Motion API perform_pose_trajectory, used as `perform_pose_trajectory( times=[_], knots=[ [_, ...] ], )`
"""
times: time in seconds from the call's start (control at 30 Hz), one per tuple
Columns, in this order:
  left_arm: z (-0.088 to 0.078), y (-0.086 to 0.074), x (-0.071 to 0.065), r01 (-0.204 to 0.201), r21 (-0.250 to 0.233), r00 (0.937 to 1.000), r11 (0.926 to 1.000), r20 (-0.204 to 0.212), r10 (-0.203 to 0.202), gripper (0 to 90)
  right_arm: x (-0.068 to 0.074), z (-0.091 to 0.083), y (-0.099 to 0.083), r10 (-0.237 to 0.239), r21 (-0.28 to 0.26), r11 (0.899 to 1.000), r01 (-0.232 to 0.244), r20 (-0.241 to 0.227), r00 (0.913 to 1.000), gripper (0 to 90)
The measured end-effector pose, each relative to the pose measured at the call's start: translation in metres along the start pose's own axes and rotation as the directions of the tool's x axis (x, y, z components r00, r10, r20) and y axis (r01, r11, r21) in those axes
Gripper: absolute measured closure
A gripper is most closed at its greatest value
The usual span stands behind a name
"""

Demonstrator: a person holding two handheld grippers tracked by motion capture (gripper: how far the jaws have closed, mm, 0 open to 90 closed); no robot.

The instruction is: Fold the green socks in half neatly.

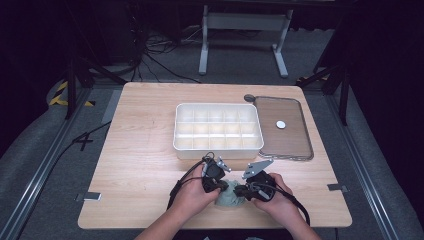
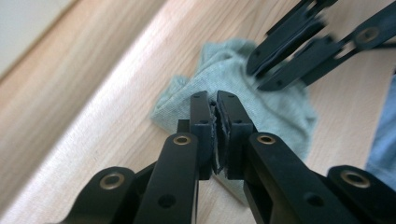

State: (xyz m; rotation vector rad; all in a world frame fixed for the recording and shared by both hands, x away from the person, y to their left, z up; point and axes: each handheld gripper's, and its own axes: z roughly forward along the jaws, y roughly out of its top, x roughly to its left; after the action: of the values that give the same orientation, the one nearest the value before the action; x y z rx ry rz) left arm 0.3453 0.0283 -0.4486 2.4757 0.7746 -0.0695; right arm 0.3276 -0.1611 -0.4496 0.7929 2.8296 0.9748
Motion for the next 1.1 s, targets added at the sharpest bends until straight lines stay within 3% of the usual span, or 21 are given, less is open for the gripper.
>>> perform_pose_trajectory(
  times=[0.23,0.3,0.47,0.53,0.63,0.77,0.87,0.97,1.1],
  knots=[
    [0.000,0.000,-0.004,0.034,-0.004,0.9990,0.9994,-0.028,-0.035,87.0,0.002,-0.011,0.002,-0.003,-0.001,1.000,0.003,0.026,0.9997,84.2],
    [0.000,0.000,-0.005,0.043,-0.003,0.9986,0.9991,-0.032,-0.043,87.0,0.006,-0.016,0.005,-0.010,-0.027,1.000,0.011,0.045,0.9989,84.3],
    [0.000,-0.001,-0.007,0.062,-0.002,0.9973,0.9981,-0.041,-0.062,87.0,0.019,-0.014,0.013,-0.041,-0.097,0.994,0.045,0.041,0.9983,83.5],
    [-0.001,-0.001,-0.007,0.067,-0.001,0.9970,0.9978,-0.039,-0.067,86.9,0.020,-0.009,0.013,-0.039,-0.083,0.996,0.042,0.033,0.9987,83.4],
    [-0.002,-0.001,-0.006,0.073,-0.004,0.9972,0.9974,-0.017,-0.073,86.4,0.017,0.002,0.007,-0.035,0.003,0.999,0.034,0.042,0.9985,84.2],
    [-0.011,-0.002,-0.002,0.085,-0.030,0.9964,0.9959,0.003,-0.085,83.0,0.011,0.003,0.003,-0.024,-0.006,1.000,0.024,0.037,0.9990,85.7],
    [-0.023,-0.005,0.008,0.105,-0.057,0.9944,0.9928,-0.002,-0.105,81.4,0.010,0.004,0.003,-0.032,-0.005,0.999,0.032,0.034,0.9989,86.1],
    [-0.024,-0.010,0.016,0.123,-0.037,0.9923,0.9917,-0.007,-0.124,79.1,0.008,0.004,0.002,-0.035,-0.005,0.999,0.035,0.020,0.9992,86.4],
    [-0.020,-0.014,0.019,0.091,0.016,0.9959,0.9957,0.003,-0.091,78.9,0.006,0.004,0.001,-0.026,-0.009,1.000,0.026,0.016,0.9995,87.4]
  ],
)
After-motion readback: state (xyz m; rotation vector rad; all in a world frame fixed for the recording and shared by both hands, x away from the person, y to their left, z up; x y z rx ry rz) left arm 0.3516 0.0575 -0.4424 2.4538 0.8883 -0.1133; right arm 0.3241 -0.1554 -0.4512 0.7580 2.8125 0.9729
